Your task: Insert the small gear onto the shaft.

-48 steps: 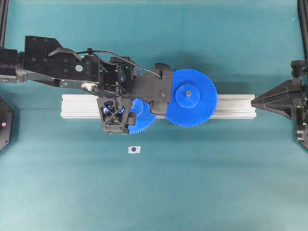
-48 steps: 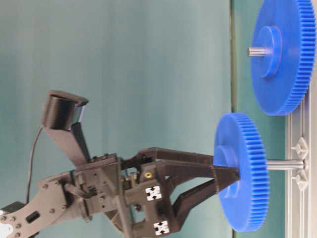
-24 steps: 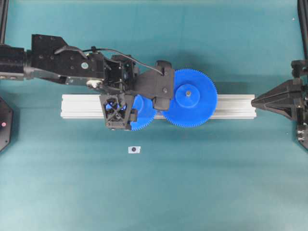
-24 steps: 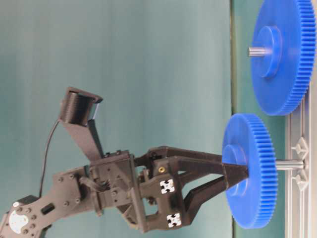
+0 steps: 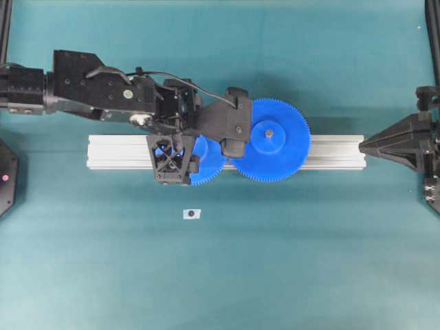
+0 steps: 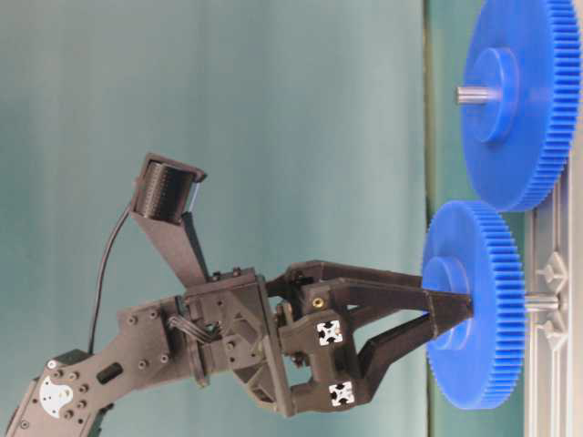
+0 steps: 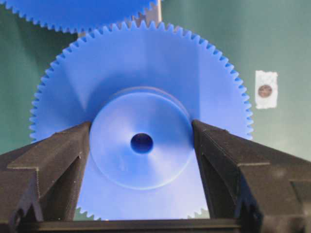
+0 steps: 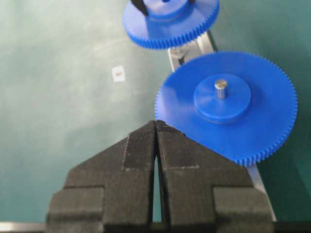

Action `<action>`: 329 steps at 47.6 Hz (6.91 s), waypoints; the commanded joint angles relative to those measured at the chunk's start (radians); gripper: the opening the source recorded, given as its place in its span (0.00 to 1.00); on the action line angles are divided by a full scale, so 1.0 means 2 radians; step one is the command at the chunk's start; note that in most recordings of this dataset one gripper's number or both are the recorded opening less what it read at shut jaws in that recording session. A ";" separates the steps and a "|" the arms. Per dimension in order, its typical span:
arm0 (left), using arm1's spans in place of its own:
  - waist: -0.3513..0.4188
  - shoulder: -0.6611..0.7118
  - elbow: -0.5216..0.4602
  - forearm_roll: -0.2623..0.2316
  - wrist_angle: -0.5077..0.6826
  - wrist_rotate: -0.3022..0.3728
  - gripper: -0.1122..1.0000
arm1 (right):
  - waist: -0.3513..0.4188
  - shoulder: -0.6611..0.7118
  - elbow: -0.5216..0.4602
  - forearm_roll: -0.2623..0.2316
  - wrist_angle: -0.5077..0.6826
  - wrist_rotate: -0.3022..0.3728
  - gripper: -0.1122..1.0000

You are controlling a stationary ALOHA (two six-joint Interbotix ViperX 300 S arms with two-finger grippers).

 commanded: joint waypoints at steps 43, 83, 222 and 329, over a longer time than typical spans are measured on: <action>0.026 -0.012 0.002 0.002 0.017 0.002 0.72 | 0.000 0.001 -0.005 0.000 -0.002 0.005 0.13; 0.025 -0.011 -0.015 0.002 0.033 -0.003 0.72 | -0.001 0.001 -0.005 0.000 -0.002 0.005 0.13; -0.006 -0.086 -0.035 0.002 0.037 -0.009 0.91 | 0.000 0.000 -0.005 0.000 -0.003 0.006 0.13; -0.018 -0.084 -0.033 0.001 0.040 -0.031 0.91 | -0.001 0.000 -0.004 0.000 -0.005 0.006 0.13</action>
